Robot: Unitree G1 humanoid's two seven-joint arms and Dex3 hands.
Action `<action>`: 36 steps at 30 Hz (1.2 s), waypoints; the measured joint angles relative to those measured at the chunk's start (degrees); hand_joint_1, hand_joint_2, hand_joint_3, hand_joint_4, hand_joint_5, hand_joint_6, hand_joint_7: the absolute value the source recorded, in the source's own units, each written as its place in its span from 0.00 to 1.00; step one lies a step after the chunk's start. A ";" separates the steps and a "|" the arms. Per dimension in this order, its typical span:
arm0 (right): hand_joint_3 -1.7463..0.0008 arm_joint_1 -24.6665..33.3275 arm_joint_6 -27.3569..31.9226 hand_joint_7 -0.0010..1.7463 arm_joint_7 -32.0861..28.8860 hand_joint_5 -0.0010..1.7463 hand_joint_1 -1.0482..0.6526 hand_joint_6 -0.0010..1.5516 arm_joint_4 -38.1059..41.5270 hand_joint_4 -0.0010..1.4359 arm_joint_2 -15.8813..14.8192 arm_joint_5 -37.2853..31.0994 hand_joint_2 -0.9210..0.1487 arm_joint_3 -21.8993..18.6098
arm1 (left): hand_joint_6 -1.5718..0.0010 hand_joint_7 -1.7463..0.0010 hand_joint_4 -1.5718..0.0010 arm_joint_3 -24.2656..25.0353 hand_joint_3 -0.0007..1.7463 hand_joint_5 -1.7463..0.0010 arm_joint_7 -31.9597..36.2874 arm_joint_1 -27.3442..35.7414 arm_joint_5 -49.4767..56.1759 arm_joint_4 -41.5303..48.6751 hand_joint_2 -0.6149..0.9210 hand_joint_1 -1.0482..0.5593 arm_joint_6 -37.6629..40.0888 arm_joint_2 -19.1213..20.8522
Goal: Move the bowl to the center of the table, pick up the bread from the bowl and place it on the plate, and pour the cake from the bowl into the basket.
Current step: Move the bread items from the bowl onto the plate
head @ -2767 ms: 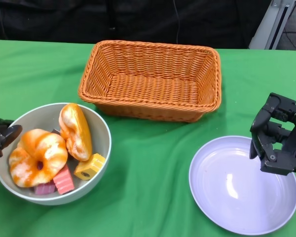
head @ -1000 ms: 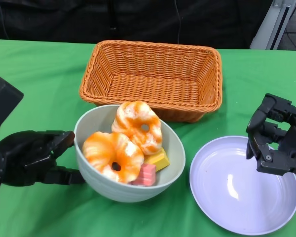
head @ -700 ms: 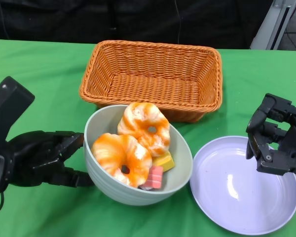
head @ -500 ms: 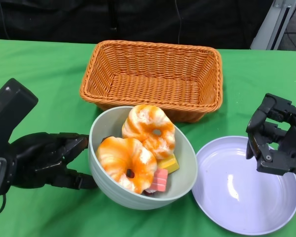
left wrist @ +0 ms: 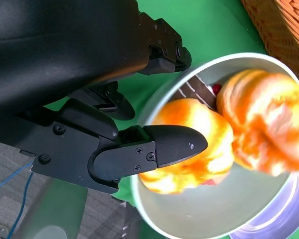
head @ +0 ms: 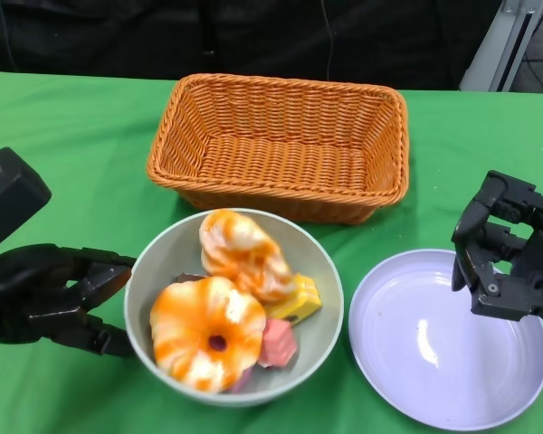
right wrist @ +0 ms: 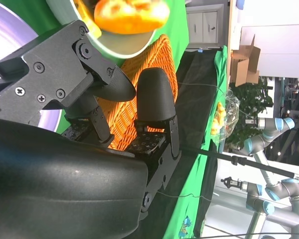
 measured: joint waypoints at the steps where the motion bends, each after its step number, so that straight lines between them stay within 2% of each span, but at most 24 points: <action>1: 0.27 0.00 0.00 0.93 0.00 1.00 0.55 0.42 0.00 0.58 0.00 0.00 0.41 0.00 | 0.79 0.96 0.48 0.12 0.37 0.89 0.01 0.00 0.07 0.32 1.00 0.17 -0.13 0.00; 12: 0.26 0.00 -0.03 0.93 0.06 1.00 0.55 0.42 0.11 0.58 0.00 0.00 0.41 0.02 | 0.77 0.97 0.50 3.32 0.35 0.91 3.22 -0.55 2.17 4.28 1.00 0.17 -3.99 1.00; 24: 0.27 0.00 -0.10 0.92 0.28 1.00 0.56 0.42 0.23 0.58 -0.04 0.00 0.40 0.01 | 0.75 0.97 0.46 7.06 0.34 0.90 6.25 -0.64 2.17 4.78 1.00 0.17 -5.24 1.37; 25: 0.27 0.00 -0.16 0.91 0.37 1.00 0.56 0.42 0.26 0.57 -0.08 0.02 0.40 0.00 | 0.72 0.96 0.45 7.93 0.30 0.89 6.71 -0.56 1.78 4.75 1.00 0.21 -5.24 1.21; 27: 0.28 0.01 -0.23 0.91 0.86 1.00 0.55 0.42 0.37 0.57 -0.35 0.03 0.40 -0.13 | 0.69 0.96 0.45 11.47 0.26 0.89 10.43 -0.28 0.23 4.43 1.00 0.23 -5.61 -0.78; 29: 0.30 0.04 -0.37 0.86 1.18 1.00 0.56 0.44 0.37 0.54 -0.63 0.05 0.38 -0.50 | 0.63 0.95 0.43 15.53 0.20 0.89 15.77 0.25 -0.88 3.85 1.00 0.31 -8.37 -4.28; 31: 0.33 0.06 -0.57 0.77 1.32 0.95 0.56 0.46 0.33 0.54 -0.79 0.06 0.36 -0.77 | 0.57 0.94 0.41 18.66 0.16 0.89 21.32 1.13 -1.83 3.65 1.00 0.36 -12.84 -8.55; 34: 0.45 0.49 -0.38 0.60 1.91 0.82 0.55 0.47 -0.65 0.52 -1.15 0.11 0.31 -0.90 | 0.51 0.93 0.37 21.04 0.14 0.87 27.01 2.47 -2.20 4.33 1.00 0.43 -19.99 -13.82; 36: 0.50 0.68 -0.14 0.55 2.42 0.76 0.55 0.46 -2.17 0.50 -1.55 0.12 0.28 -0.86 | 0.47 0.92 0.35 21.91 0.13 0.86 29.68 2.60 -2.20 5.96 1.00 0.46 -25.38 -16.56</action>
